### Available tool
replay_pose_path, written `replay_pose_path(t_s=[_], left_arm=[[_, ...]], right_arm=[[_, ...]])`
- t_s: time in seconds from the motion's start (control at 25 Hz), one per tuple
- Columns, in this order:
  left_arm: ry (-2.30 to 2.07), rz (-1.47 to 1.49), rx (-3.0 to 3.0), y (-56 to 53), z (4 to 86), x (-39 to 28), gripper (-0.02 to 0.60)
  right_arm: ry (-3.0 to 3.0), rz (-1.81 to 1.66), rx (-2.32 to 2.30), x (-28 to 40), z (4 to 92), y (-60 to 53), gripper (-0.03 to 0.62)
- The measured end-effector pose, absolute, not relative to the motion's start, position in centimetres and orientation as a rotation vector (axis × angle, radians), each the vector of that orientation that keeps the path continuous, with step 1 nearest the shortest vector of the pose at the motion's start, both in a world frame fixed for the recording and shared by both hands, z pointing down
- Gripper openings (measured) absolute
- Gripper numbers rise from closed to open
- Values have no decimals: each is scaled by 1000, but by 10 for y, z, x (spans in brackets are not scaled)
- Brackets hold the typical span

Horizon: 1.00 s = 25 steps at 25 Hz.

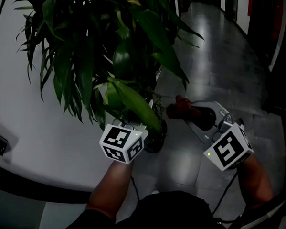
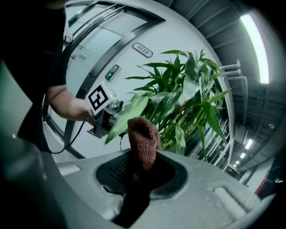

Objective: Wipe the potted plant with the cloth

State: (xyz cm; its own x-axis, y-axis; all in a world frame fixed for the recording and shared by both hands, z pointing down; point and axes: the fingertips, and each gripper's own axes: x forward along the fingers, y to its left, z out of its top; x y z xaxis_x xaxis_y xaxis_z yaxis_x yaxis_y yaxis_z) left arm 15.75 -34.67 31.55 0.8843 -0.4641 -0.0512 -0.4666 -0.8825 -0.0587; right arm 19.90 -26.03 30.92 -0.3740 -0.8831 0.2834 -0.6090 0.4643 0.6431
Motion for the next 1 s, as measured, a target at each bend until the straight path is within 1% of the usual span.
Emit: replay_pose_path(t_s=[0.12,0.24,0.36,0.56,0.76,1.0], left_arm=[[736,49,-2980,-344,316,155,17],[743,60,-2972,-343,313,150,17],[757,79,-2957,-343,307,142,17],[748,72,-2951,-341,304,134,18],[725,85,-2964,-343,298,130,17],[722,98,-2966,-340,303,126,17]], right_arm=[[-2216,-625,1191,169,286,-253,61],[-2283,-735,1196,140,255,-254,61],[-2350,-835,1215,115,220,-265,61],[-2368,-885,1197,83,183,-293,61],[-2262,-906,1113,67,193,-324,61],[-2200,-882,1054,67,234,-311,61]])
